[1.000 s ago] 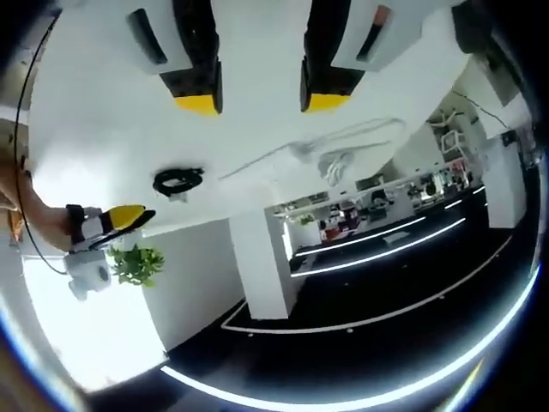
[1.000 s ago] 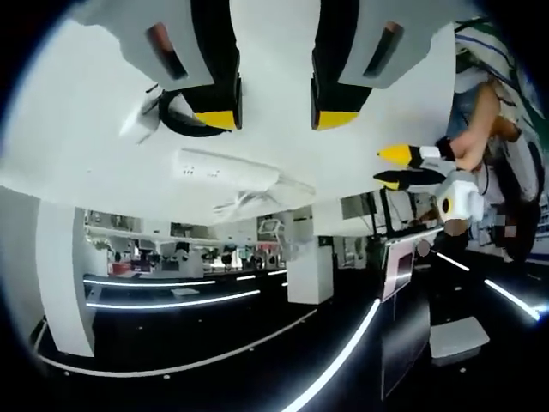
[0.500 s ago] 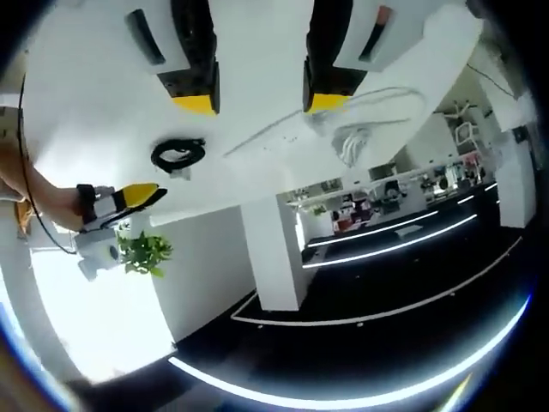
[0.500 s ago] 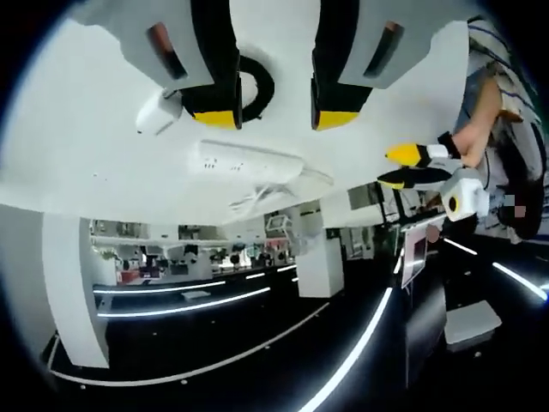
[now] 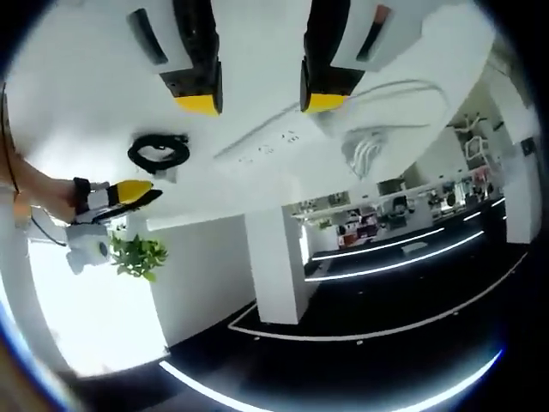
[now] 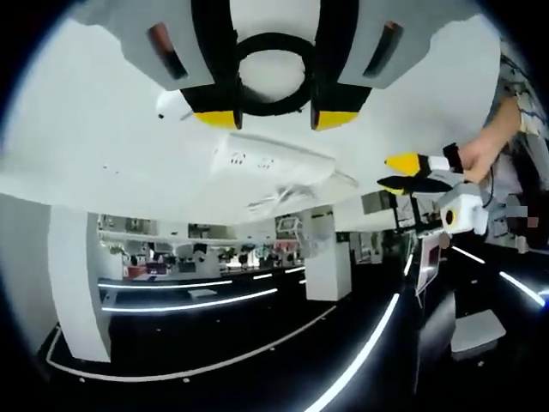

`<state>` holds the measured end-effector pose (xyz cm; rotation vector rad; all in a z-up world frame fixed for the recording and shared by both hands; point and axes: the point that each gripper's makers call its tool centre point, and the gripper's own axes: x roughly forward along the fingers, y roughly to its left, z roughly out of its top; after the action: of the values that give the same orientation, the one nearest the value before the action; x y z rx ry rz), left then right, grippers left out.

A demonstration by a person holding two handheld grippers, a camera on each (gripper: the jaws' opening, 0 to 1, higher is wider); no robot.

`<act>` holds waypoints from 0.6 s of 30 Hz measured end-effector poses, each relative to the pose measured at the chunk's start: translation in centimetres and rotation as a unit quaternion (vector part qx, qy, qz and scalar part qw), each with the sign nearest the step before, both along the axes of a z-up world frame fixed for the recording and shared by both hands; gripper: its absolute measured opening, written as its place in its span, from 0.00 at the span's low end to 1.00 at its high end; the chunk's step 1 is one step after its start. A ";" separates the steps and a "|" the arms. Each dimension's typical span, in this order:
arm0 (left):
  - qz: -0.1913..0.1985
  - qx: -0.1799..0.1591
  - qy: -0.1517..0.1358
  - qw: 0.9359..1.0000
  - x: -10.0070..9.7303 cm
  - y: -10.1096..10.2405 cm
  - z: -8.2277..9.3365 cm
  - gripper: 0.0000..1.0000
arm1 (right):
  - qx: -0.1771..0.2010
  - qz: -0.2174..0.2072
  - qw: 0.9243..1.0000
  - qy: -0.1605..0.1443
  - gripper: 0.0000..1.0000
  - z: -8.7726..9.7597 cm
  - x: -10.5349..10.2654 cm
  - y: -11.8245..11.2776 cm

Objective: Straighten the power strip on the desk, plug the charger into it

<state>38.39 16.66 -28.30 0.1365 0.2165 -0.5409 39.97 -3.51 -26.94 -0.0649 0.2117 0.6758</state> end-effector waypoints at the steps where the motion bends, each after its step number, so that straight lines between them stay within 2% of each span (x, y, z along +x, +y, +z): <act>1: 0.000 0.002 0.000 1.000 0.4 0.0 0.0 0.36 | -0.008 0.000 1.000 -0.001 0.31 -0.1 0.3 -0.1; 4: 0.002 0.002 0.016 1.000 1.0 0.1 -0.3 0.35 | -0.023 -0.017 0.999 -0.023 0.31 0.2 1.4 -0.9; 8: 0.003 -0.005 0.018 1.000 2.1 0.2 -0.2 0.35 | -0.015 -0.019 1.000 -0.017 0.31 0.3 2.6 -1.3; 10: -0.002 -0.019 0.016 1.000 2.8 0.0 0.1 0.34 | -0.011 -0.020 1.000 -0.015 0.31 0.5 3.2 -1.3; 13: -0.009 -0.023 0.010 1.000 3.8 -0.3 0.3 0.31 | -0.041 -0.030 0.998 -0.025 0.31 0.3 4.4 -1.6; 18: -0.017 -0.007 0.017 1.000 4.9 -0.4 -0.4 0.31 | -0.055 -0.021 0.998 -0.012 0.32 -0.6 5.6 -1.4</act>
<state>43.29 16.25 -28.67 0.1172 0.2442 -0.5786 45.57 -4.89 -27.55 -0.1726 0.2272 0.6213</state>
